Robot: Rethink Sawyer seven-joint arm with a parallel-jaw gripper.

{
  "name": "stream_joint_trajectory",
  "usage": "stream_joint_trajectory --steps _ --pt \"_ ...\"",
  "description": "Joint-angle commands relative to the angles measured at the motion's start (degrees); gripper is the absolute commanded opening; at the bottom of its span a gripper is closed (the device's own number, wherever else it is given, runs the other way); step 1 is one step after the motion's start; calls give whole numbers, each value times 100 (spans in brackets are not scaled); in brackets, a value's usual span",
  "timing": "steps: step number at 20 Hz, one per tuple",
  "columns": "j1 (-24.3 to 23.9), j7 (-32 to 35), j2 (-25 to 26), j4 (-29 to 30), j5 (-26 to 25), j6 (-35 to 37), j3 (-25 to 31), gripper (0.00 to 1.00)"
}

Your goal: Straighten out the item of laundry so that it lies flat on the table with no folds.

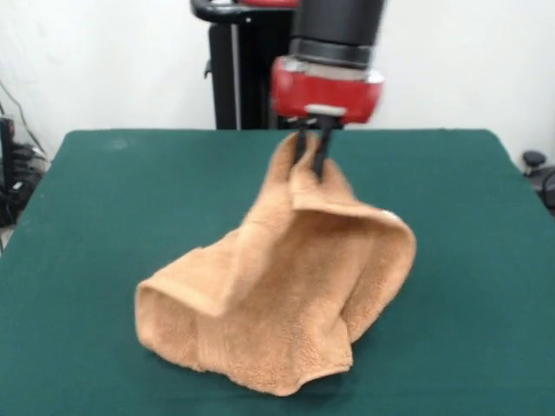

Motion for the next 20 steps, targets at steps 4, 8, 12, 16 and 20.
stream_joint_trajectory --steps 4,8,12,16,20 --pt "-1247 1421 459 1461 -1582 -2922 1327 0" --pt "-1577 1311 186 1763 -1637 -2178 1556 0" --pt "-1435 1332 -142 2060 -1518 -2107 1301 0" --pt "-1467 1130 233 2215 -2020 -2685 1345 0" --pt "-1022 1015 381 2390 -2089 -2862 854 0"
